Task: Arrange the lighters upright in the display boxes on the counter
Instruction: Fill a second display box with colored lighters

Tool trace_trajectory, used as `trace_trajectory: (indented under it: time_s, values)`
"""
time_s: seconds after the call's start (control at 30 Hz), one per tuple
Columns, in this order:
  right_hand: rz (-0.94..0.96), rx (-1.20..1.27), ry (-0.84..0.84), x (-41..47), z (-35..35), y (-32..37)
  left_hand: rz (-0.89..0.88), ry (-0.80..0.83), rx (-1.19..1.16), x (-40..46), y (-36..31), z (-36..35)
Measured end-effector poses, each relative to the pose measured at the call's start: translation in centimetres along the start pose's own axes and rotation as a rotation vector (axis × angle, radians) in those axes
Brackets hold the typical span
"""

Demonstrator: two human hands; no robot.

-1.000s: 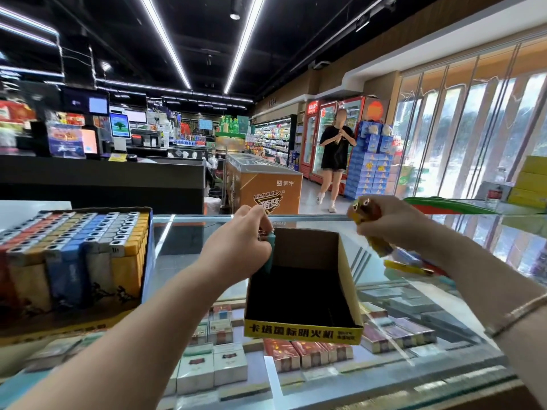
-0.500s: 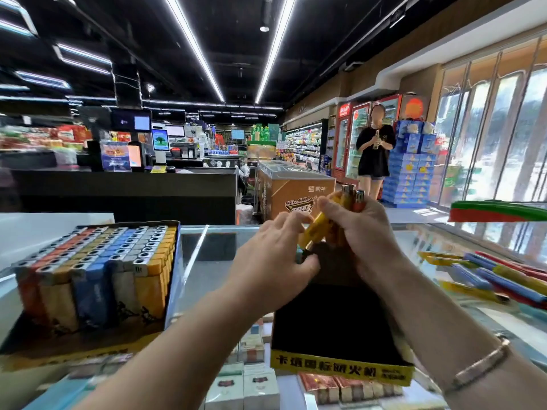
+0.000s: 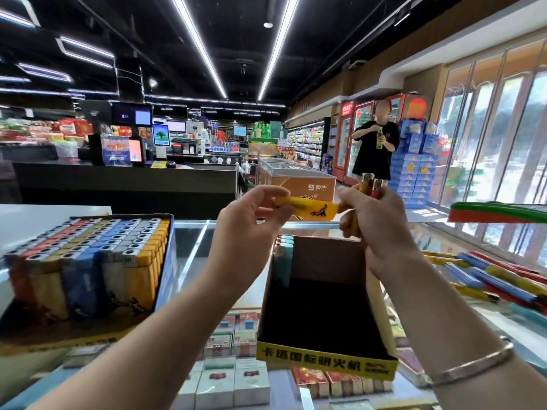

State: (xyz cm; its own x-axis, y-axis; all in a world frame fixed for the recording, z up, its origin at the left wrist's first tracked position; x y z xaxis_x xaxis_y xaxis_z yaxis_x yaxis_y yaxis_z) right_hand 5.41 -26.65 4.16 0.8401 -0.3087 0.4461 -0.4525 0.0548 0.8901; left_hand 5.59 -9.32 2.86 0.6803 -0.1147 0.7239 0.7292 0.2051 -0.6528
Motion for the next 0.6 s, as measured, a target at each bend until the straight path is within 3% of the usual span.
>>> trace_trajectory:
  time_s: [0.1,0.23,0.43,0.6]
  values:
    - [0.063,-0.260,-0.113,0.7,1.2,-0.1,-0.093,0.038,0.135,-0.4,-0.3,-0.4]
    - [0.049,-0.457,-0.059,1.0,1.1,-1.1,-0.158,0.125,0.350,-1.0,-0.1,-1.2]
    - [0.081,-0.597,0.003,1.1,0.4,-1.7,-0.180,0.156,0.431,-1.3,0.3,-2.0]
    - [0.163,-0.694,-0.003,0.7,-0.2,-1.7,-0.179,0.271,0.521,-1.2,0.7,-2.5]
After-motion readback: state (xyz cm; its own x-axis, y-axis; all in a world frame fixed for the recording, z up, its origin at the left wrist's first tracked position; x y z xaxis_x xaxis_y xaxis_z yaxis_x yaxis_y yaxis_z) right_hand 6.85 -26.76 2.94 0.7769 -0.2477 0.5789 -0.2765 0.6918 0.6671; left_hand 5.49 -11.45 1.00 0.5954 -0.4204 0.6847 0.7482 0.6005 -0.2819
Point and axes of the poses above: each hand's wrist, its own x-axis towards the middle knuckle, its own z-axis out of the back of the hand, y = z × x, the point moved 3 cm from there along x, towards the middle knuckle, and after that the axes turned 4 degrees about y, right-handed, at the moved point
